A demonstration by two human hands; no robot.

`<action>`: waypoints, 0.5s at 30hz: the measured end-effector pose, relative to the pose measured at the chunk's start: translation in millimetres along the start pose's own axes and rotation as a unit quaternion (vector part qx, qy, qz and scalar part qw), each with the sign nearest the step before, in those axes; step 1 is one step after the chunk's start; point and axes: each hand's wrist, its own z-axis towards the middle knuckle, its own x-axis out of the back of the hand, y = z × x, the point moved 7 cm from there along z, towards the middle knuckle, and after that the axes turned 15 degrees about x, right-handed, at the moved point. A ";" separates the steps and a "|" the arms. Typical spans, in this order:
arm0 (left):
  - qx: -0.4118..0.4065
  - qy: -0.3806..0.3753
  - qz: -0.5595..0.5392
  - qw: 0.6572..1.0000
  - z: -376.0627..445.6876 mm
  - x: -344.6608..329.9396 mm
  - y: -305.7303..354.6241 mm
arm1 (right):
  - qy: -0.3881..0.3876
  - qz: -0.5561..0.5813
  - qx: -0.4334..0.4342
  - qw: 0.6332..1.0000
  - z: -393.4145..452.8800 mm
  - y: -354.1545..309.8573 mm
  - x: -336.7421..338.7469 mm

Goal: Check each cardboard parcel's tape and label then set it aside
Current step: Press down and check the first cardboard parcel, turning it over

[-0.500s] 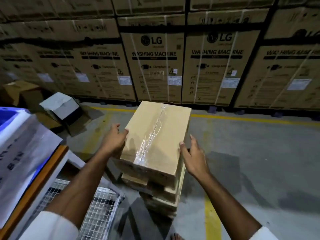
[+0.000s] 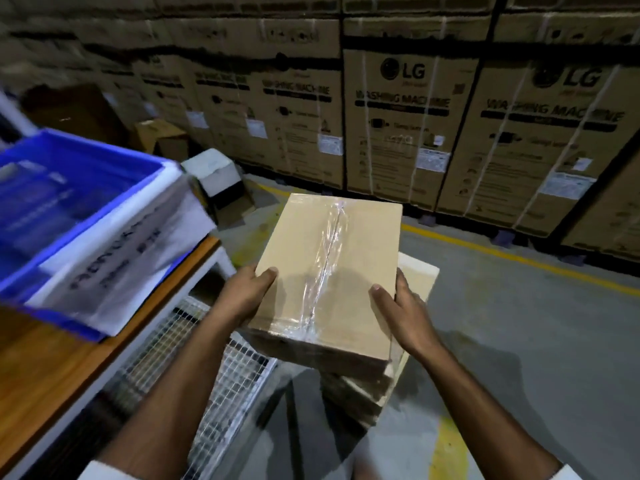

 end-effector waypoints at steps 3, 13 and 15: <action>0.006 0.061 -0.035 0.997 -53.3 51.3 -51.0 | -0.040 0.024 0.044 0.998 -23.8 -38.6 -28.0; 0.134 0.231 -0.168 0.949 -277.4 191.2 -267.7 | -0.230 0.086 0.129 0.961 -144.8 -163.2 -170.3; 0.144 0.272 -0.193 0.932 -313.9 213.0 -299.7 | -0.284 0.096 0.147 0.943 -164.3 -192.4 -201.6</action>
